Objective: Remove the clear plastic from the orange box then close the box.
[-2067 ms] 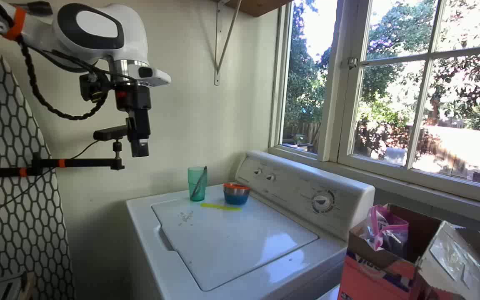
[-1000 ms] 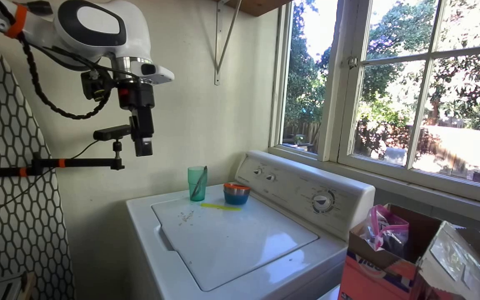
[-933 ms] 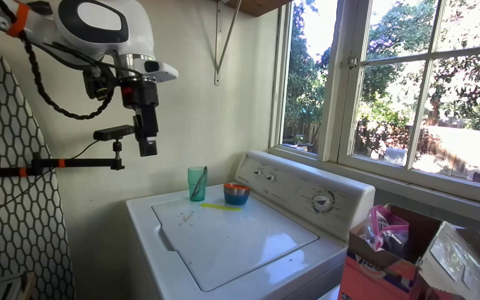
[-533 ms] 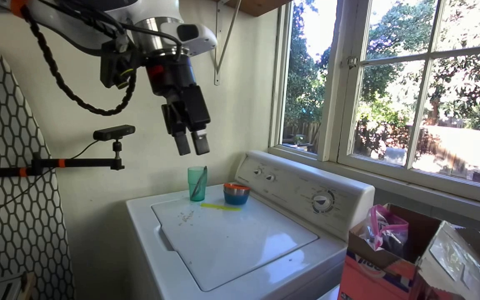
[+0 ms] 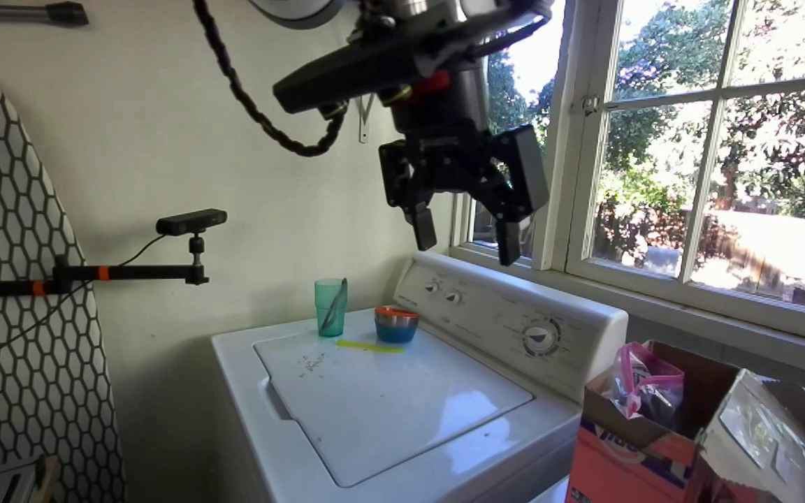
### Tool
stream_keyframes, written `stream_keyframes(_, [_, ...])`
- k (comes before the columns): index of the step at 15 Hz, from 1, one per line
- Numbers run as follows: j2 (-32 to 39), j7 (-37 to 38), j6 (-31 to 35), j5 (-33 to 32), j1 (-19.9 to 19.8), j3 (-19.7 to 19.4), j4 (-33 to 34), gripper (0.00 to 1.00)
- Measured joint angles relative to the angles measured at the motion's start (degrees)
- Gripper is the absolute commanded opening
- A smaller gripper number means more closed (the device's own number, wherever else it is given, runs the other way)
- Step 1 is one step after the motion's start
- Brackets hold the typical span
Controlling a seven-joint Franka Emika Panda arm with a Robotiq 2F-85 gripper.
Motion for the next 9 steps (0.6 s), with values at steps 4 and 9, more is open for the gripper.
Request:
stream_keyframes(4, [6.17, -2.39, -2.42, 3.98, -1.93, 1.17, 5.06, 1.00])
stream_keyframes(9, [5.75, -2.53, -2.51, 3.98, -4.06, 2.92, 4.69, 1.00])
